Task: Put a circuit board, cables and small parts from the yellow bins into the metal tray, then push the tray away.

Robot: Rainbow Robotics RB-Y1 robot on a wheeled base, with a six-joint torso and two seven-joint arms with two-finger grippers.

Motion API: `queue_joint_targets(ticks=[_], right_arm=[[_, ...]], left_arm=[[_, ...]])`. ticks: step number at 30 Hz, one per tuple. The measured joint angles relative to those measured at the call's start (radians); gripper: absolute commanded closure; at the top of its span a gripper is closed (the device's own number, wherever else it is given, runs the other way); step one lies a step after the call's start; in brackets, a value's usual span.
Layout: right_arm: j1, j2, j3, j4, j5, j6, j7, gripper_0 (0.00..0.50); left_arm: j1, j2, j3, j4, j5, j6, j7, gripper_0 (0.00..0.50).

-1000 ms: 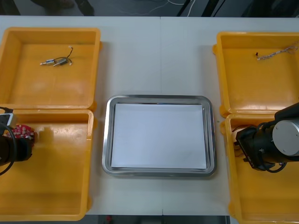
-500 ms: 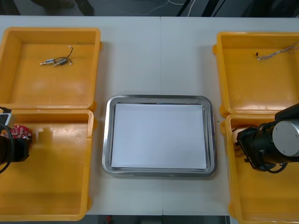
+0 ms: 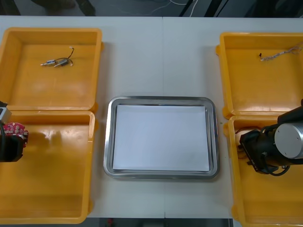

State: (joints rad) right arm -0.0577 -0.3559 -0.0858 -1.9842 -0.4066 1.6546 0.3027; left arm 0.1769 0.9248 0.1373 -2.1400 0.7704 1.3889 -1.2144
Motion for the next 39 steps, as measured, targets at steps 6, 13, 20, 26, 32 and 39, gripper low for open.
queue_joint_targets(ticks=[6, 13, 20, 26, 32, 39], right_arm=[[-0.001, 0.000, 0.000, 0.002, 0.000, -0.001, 0.000, 0.000], [-0.002, 0.000, 0.000, 0.002, -0.002, -0.001, 0.000, 0.500], [-0.003, 0.000, 0.000, 0.002, -0.004, -0.001, 0.000, 0.500], [-0.007, 0.000, -0.005, -0.012, -0.010, 0.025, 0.000, 0.500], [-0.012, -0.001, -0.039, -0.059, -0.034, 0.069, 0.003, 0.500], [-0.012, -0.036, -0.054, -0.087, -0.062, 0.102, 0.013, 0.500]], left_arm=[[-0.002, 0.000, 0.025, -0.088, 0.014, 0.095, 0.000, 0.500], [-0.055, 0.000, 0.025, -0.186, 0.038, 0.254, 0.002, 0.500], [-0.150, 0.007, 0.007, -0.264, 0.059, 0.353, 0.040, 0.500], [-0.257, 0.022, -0.093, -0.299, 0.059, 0.392, 0.231, 0.500], [-0.360, 0.024, -0.210, -0.302, 0.059, 0.397, 0.345, 0.500], [-0.491, 0.024, -0.350, -0.310, 0.060, 0.399, 0.351, 0.500]])
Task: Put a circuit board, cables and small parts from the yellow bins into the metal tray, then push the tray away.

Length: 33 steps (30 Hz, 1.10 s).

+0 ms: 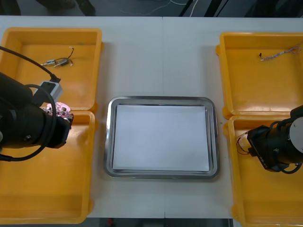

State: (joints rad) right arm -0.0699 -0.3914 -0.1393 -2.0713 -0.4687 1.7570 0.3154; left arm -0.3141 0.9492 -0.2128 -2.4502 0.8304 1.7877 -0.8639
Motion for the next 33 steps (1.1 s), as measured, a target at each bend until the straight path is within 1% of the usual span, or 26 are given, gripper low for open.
queue_joint_targets(ticks=[6, 12, 16, 20, 26, 31, 33], right_arm=[[0.015, -0.040, -0.002, -0.040, -0.027, 0.010, 0.000, 0.500], [0.065, -0.053, -0.031, -0.097, -0.054, 0.010, 0.000, 0.500], [0.107, -0.054, -0.060, -0.130, -0.069, 0.009, 0.000, 0.500], [0.152, -0.059, -0.077, -0.155, -0.085, -0.002, 0.001, 0.500], [0.216, -0.087, -0.091, -0.184, -0.105, -0.027, 0.001, 0.500], [0.281, -0.121, -0.108, -0.214, -0.127, -0.059, 0.013, 0.500], [0.307, -0.133, -0.116, -0.221, -0.138, -0.071, 0.037, 0.500]], left_arm=[[-0.102, 0.000, -0.108, -0.005, 0.008, 0.000, 0.064, 0.500], [-0.203, -0.006, -0.233, -0.005, 0.007, 0.000, 0.237, 0.500], [-0.264, -0.026, -0.312, -0.001, 0.002, 0.000, 0.327, 0.500], [-0.327, -0.069, -0.386, 0.037, -0.010, 0.000, 0.333, 0.500], [-0.412, -0.146, -0.505, 0.129, -0.069, -0.007, 0.335, 0.500], [-0.442, -0.211, -0.584, 0.216, -0.117, -0.070, 0.367, 0.500], [-0.448, -0.231, -0.612, 0.243, -0.131, -0.092, 0.383, 0.500]])
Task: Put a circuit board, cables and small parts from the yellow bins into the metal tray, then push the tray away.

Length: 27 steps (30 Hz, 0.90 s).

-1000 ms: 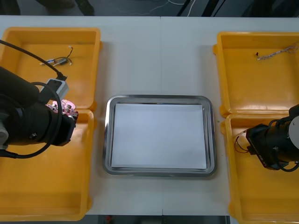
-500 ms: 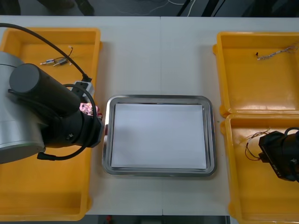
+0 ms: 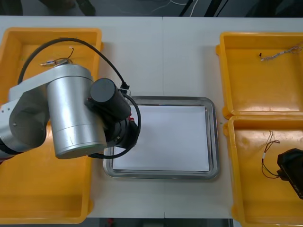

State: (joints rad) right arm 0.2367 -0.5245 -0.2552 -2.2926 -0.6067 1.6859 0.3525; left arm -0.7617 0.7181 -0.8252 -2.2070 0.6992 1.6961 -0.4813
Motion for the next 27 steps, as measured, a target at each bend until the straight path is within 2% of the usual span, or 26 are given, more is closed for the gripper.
queue_joint_targets(ticks=[5, 11, 26, 27], right_arm=[[0.043, -0.023, -0.020, -0.005, -0.024, -0.016, 0.020, 0.500], [0.067, -0.034, -0.044, -0.006, -0.040, -0.016, 0.020, 0.500], [0.109, -0.045, -0.057, -0.006, -0.052, -0.054, 0.021, 0.500], [0.109, -0.045, -0.057, -0.006, -0.053, -0.054, 0.021, 0.481]], left_arm=[[-0.010, -0.037, -0.064, 0.031, -0.035, -0.034, 0.058, 0.500], [-0.010, -0.051, -0.123, 0.032, -0.052, -0.049, 0.159, 0.500], [-0.009, -0.051, -0.231, 0.050, -0.093, -0.078, 0.166, 0.500], [-0.009, -0.051, -0.236, 0.050, -0.096, -0.084, 0.166, 0.500]])
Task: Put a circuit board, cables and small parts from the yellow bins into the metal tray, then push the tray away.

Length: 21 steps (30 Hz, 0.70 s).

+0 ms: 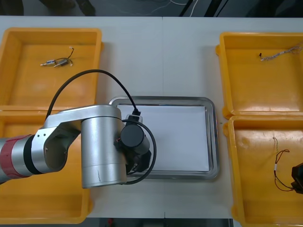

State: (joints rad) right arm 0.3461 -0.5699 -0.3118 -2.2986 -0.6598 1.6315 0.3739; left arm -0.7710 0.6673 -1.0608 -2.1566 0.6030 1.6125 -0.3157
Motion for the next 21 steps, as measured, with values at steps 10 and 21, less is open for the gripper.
queue_joint_targets(ticks=[10, 21], right_arm=[[0.000, 0.000, 0.000, 0.000, -0.002, 0.000, 0.003, 0.000], [-0.004, 0.000, -0.035, -0.002, -0.035, 0.026, 0.004, 0.000]], left_arm=[[0.001, 0.000, -0.039, 0.036, -0.005, -0.070, 0.016, 0.500], [0.001, -0.002, -0.060, 0.097, -0.012, -0.137, 0.058, 0.500]])
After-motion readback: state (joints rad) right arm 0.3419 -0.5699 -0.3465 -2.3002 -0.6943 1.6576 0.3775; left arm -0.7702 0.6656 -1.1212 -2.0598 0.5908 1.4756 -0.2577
